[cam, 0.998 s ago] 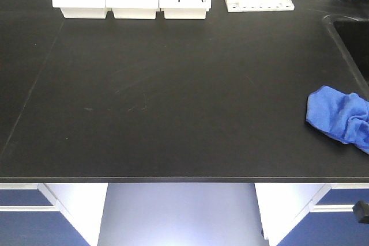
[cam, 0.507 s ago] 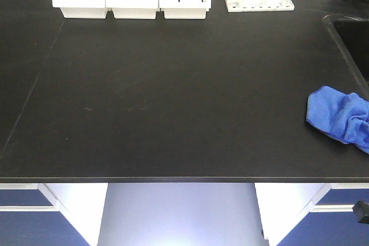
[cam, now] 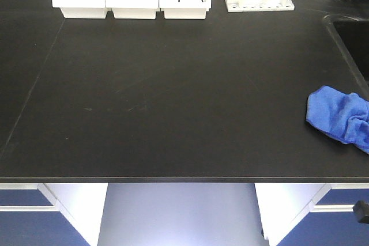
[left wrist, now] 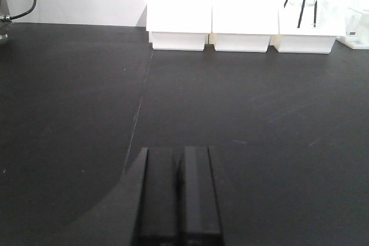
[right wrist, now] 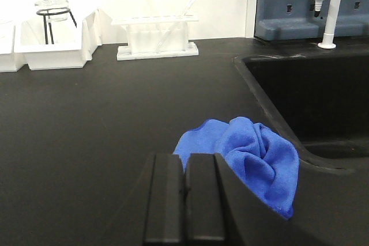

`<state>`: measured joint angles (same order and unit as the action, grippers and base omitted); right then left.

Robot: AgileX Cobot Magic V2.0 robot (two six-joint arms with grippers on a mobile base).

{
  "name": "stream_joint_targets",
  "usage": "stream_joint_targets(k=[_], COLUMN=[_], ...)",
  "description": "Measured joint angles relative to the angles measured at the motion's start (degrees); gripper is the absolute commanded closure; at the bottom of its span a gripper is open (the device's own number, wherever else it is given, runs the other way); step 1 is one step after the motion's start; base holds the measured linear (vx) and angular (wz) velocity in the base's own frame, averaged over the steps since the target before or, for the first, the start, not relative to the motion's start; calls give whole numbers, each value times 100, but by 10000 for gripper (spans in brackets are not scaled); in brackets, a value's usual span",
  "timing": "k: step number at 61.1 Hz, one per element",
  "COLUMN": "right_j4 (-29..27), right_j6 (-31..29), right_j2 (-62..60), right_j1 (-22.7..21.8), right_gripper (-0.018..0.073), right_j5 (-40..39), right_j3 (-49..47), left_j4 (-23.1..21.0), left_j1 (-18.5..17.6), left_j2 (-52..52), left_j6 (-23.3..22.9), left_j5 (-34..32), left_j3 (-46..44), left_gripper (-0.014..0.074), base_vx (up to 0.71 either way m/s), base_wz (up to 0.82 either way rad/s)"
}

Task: Wipe right workspace with blue cloth
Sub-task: 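Move the right gripper toward the blue cloth beside the sink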

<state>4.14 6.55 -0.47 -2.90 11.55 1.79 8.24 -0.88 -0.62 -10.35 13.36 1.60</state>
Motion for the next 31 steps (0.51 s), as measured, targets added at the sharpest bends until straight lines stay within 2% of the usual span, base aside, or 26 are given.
stream_joint_targets(k=[12, 31], right_j4=[0, -125], right_j6=[0, 163], right_j2=[0, 0], right_j1=[0, 0], right_gripper=[567, 566], right_j5=[-282, -2214], right_j3=[7, -22], left_j4=[0, 0], left_j1=[0, 0], left_j2=[0, 0], left_j6=[0, 0], left_j5=[0, 0], left_j3=[0, 0], left_gripper=[602, 602], base_vx=[0, 0], base_wz=[0, 0])
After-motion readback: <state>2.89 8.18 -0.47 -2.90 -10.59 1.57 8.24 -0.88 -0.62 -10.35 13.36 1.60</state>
